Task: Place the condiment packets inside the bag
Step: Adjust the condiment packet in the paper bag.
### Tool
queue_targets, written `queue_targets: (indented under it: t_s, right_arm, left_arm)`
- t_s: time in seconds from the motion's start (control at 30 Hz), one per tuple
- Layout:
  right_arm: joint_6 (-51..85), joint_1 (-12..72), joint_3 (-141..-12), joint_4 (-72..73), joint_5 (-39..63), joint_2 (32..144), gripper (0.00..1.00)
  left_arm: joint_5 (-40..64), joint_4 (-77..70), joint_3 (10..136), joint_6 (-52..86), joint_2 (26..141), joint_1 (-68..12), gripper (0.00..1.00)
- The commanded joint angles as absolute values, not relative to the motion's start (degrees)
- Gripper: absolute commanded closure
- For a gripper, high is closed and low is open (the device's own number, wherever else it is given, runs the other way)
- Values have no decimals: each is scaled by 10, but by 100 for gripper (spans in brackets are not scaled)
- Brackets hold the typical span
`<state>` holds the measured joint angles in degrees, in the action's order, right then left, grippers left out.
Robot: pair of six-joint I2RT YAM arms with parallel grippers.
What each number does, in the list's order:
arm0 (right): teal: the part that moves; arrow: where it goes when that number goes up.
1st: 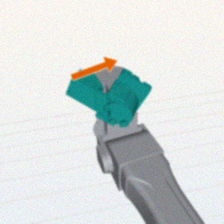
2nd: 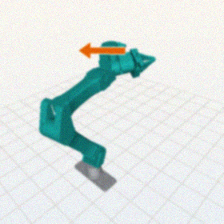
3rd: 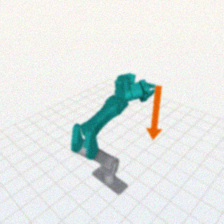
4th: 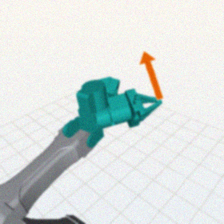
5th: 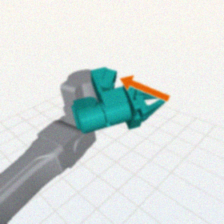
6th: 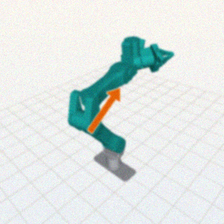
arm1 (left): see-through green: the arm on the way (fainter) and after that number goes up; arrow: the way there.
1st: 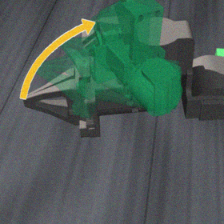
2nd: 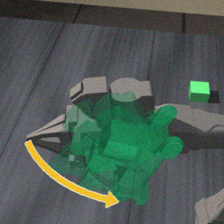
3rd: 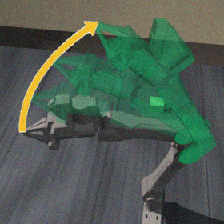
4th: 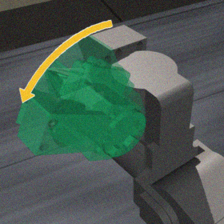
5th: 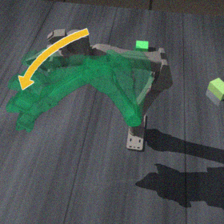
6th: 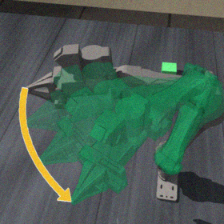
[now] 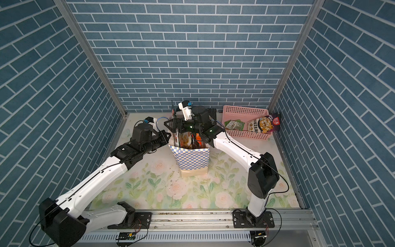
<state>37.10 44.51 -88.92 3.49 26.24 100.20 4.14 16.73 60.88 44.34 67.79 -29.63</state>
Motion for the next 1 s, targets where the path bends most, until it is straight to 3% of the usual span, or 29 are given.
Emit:
queue_targets:
  t_s: [0.0, 0.1, 0.23, 0.27, 0.43, 0.6, 0.77, 0.97]
  right_arm:
    - [470, 441, -865, 132, 293, 967, 0]
    - [528, 437, -844, 192, 301, 967, 0]
    - [514, 437, -844, 165, 279, 969, 0]
    - [515, 436, -840, 167, 278, 967, 0]
    - [497, 433, -846, 154, 280, 968, 0]
    - [519, 425, -828, 169, 292, 969, 0]
    - [544, 422, -823, 233, 325, 976, 0]
    - [426, 423, -818, 178, 322, 950, 0]
  left_arm:
    - [43, 128, 606, 442, 664, -300, 100]
    - [44, 124, 605, 445, 667, -299, 100]
    - [49, 119, 604, 442, 664, -300, 100]
    - [49, 117, 602, 433, 660, -300, 96]
    - [49, 107, 599, 322, 630, -299, 46]
    - [16, 127, 586, 253, 582, -299, 21]
    - [-4, 141, 576, 223, 560, -299, 15]
    - [-163, 256, 687, 295, 565, -290, 16]
